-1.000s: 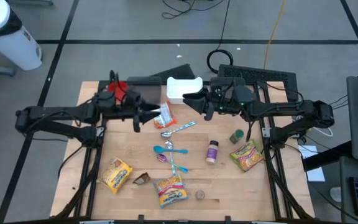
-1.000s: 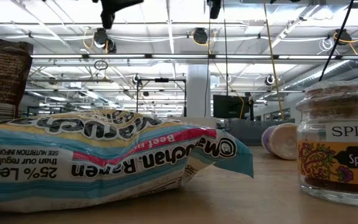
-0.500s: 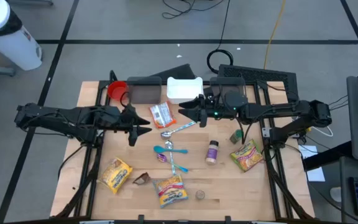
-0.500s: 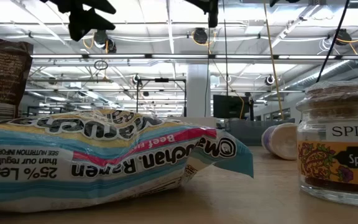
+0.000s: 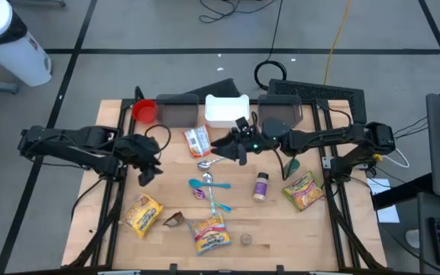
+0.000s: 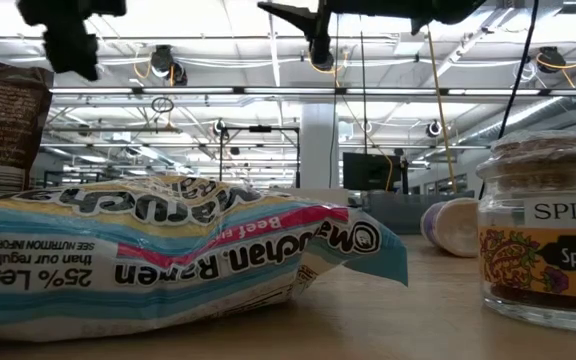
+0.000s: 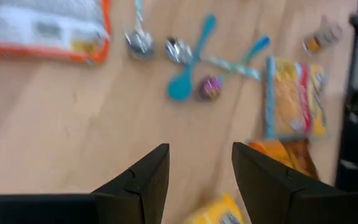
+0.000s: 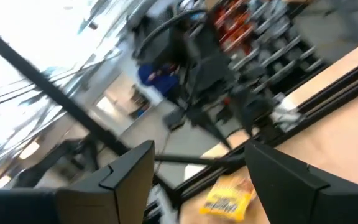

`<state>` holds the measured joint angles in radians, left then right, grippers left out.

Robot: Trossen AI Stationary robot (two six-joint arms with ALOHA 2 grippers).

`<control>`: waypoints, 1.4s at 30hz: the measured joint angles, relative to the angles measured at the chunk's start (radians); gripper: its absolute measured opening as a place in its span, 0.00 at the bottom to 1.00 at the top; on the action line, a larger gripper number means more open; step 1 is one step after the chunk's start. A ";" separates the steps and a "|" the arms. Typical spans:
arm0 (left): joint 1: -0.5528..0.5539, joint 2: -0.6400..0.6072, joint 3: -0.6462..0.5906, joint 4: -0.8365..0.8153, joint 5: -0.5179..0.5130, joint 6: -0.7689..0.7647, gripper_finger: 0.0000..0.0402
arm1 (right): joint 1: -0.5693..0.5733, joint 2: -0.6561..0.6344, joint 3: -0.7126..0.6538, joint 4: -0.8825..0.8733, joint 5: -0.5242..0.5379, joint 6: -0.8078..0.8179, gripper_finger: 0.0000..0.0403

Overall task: Pick & Place Food Item
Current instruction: Put the orange noodle pack into the left black bin

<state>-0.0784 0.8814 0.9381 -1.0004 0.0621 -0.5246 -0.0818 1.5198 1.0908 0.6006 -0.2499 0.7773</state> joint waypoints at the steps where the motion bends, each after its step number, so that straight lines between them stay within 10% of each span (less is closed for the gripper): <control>1: 0.000 0.000 0.004 -0.017 0.029 -0.012 0.46 | -0.002 -0.003 0.000 0.001 -0.029 0.007 0.60; 16: -0.001 0.167 0.008 -0.141 0.149 0.043 0.46 | 0.068 -0.006 -0.026 -0.280 -0.164 -0.170 0.58; 42: 0.092 0.611 0.008 0.246 -0.332 0.658 0.46 | 0.061 -0.007 -0.157 -0.031 0.540 -0.004 0.56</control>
<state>0.0140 1.4921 0.9459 -0.7546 -0.2699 0.1329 -0.0204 1.5132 0.9340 0.5696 0.2905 0.7734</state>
